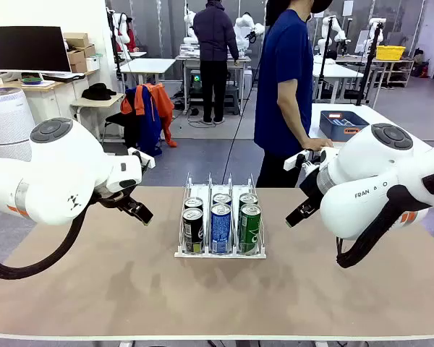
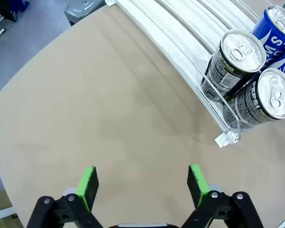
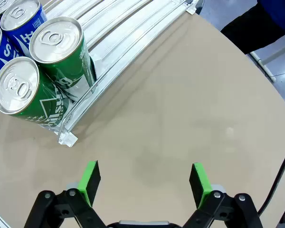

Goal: Fill the beverage cans into the dispenser.
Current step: Pick up the Sprite handed by the human.

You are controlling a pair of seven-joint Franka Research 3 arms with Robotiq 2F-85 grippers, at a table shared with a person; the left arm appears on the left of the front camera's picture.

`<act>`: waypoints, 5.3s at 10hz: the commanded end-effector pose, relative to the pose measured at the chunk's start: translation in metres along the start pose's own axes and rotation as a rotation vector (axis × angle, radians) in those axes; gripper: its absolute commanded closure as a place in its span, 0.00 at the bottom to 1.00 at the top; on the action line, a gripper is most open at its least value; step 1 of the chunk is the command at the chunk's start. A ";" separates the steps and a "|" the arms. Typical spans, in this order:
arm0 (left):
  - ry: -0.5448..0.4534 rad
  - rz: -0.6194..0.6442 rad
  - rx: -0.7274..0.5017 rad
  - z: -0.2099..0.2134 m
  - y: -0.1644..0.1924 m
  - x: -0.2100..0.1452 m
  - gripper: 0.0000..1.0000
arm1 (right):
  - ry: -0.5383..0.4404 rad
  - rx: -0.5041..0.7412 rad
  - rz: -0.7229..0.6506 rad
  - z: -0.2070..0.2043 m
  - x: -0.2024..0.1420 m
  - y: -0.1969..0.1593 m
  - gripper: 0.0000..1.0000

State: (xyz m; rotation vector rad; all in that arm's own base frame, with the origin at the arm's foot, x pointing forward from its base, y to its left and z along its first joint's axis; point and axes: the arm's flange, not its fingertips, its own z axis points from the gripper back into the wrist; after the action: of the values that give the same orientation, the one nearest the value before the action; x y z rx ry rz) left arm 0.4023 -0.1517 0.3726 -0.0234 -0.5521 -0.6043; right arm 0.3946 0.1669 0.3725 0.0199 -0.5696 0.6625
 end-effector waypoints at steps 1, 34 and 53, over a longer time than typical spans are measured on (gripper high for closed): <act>0.000 0.000 0.000 0.000 0.000 0.000 0.00 | 0.000 0.000 0.000 0.000 0.000 0.000 0.00; -0.184 -0.293 -0.495 0.211 0.100 0.036 0.00 | -0.032 0.483 0.045 0.208 0.099 -0.137 0.00; -0.319 -0.324 -0.251 0.332 0.126 0.078 0.00 | -0.216 0.302 0.061 0.317 0.168 -0.171 0.00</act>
State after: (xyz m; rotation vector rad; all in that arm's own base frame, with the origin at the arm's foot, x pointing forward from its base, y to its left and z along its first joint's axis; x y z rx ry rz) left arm 0.3626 -0.0302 0.7162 -0.2703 -0.7975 -0.9937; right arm 0.4461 0.0695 0.7573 0.3448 -0.6740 0.7941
